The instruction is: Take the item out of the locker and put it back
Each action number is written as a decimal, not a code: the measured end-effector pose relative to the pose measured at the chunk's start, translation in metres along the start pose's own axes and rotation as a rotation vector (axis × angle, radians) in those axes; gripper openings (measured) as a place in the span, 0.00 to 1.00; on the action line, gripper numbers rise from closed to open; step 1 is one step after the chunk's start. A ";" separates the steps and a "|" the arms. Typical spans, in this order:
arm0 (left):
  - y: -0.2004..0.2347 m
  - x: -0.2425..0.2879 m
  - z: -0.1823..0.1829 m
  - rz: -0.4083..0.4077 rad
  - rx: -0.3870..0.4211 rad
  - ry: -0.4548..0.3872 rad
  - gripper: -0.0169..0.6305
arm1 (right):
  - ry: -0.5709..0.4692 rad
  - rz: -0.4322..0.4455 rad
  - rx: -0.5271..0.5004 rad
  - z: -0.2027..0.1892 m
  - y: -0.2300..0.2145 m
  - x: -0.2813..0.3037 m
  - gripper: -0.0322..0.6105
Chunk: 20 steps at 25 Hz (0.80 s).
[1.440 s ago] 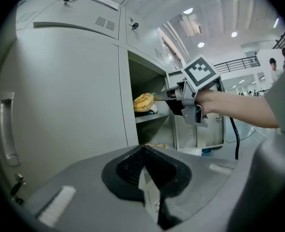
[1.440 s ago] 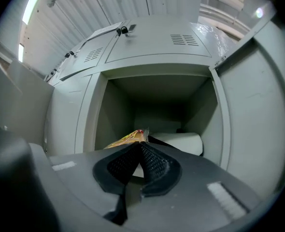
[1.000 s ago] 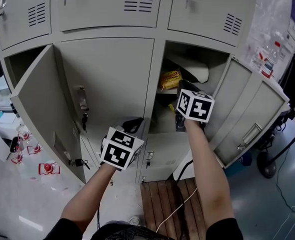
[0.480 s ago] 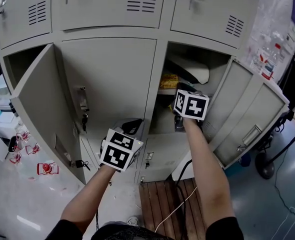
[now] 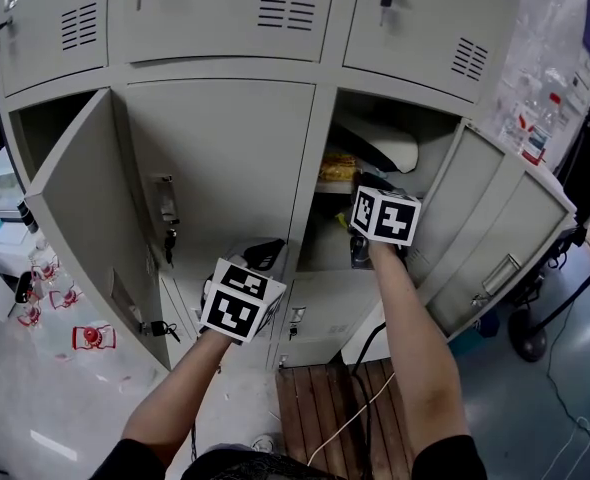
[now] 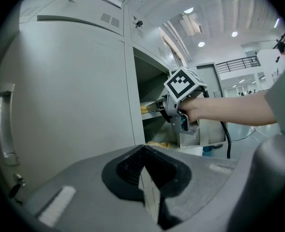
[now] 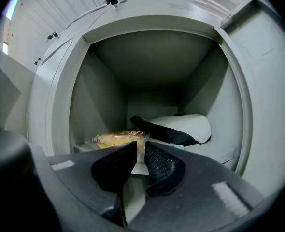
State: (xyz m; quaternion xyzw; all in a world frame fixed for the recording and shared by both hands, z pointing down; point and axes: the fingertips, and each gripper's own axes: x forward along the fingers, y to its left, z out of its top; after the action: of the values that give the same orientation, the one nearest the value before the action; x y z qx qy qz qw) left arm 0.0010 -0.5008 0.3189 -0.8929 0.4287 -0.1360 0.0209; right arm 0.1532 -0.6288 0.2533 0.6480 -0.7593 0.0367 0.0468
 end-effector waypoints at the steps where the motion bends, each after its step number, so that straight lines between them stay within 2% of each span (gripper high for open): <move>1: 0.000 0.000 0.000 0.001 0.001 -0.002 0.03 | 0.000 0.003 0.001 0.000 0.000 -0.001 0.15; 20: -0.008 0.015 0.011 -0.057 -0.038 -0.028 0.03 | -0.046 0.038 0.004 0.010 0.003 -0.030 0.18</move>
State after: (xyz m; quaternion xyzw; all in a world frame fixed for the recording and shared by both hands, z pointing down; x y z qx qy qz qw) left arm 0.0185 -0.5081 0.3124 -0.9069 0.4051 -0.1160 0.0060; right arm 0.1547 -0.6005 0.2394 0.6344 -0.7722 0.0242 0.0272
